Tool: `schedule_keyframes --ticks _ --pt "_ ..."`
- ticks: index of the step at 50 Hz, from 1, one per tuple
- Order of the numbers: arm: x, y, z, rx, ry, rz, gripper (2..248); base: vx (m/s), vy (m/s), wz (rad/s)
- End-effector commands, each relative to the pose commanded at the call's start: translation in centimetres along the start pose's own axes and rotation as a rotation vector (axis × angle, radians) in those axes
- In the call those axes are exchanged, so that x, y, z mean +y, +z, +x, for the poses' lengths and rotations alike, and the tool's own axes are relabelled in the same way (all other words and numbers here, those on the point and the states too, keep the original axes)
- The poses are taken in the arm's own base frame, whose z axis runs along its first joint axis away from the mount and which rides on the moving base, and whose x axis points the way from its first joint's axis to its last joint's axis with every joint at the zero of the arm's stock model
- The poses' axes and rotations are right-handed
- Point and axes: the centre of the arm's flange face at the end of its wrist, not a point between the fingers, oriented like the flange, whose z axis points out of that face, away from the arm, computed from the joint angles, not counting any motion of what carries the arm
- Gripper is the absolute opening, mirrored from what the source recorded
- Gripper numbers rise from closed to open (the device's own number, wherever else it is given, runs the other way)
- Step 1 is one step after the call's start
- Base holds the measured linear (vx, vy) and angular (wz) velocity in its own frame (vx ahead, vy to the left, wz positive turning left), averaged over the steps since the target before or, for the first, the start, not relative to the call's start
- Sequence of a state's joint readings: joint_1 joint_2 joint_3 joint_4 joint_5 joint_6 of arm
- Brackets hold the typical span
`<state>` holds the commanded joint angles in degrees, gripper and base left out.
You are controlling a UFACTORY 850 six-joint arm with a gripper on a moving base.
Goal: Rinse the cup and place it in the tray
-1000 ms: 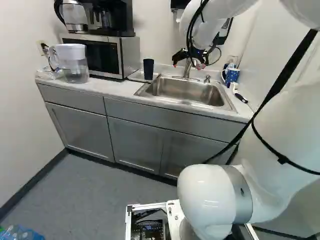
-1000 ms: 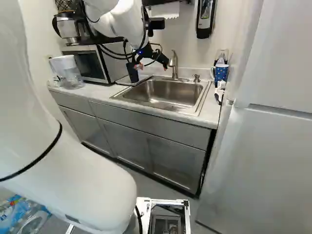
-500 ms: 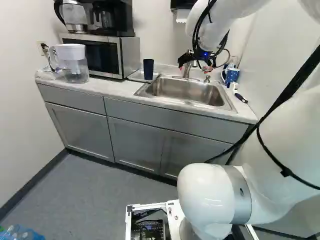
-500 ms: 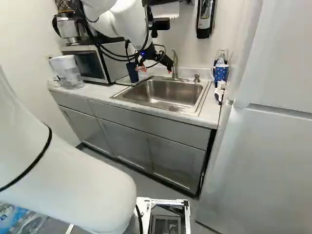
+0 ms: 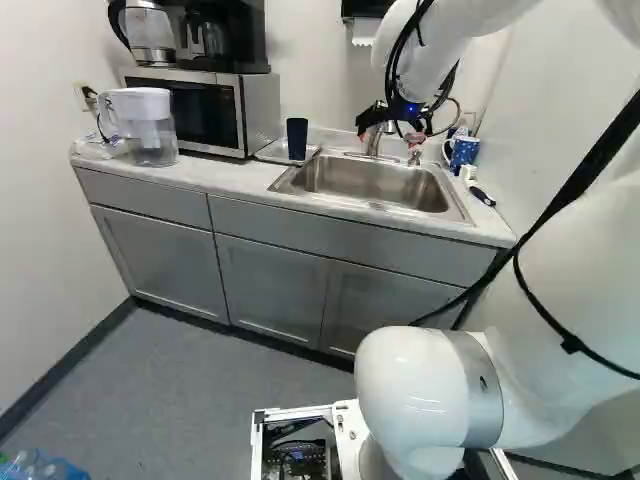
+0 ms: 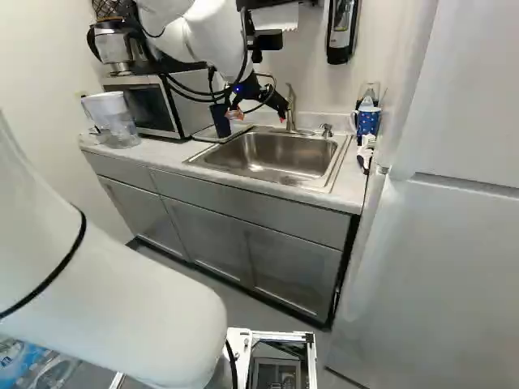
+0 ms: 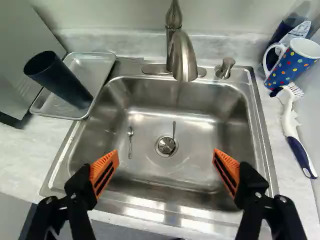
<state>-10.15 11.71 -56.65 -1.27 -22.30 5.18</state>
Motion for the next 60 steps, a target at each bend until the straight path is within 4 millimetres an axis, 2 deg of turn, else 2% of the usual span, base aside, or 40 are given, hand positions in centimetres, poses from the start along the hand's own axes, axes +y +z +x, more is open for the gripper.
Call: schedule_keyframes --ticks 60 --pt "0.0 0.0 0.0 0.0 0.0 0.0 247 -0.029 0.014 0.01"
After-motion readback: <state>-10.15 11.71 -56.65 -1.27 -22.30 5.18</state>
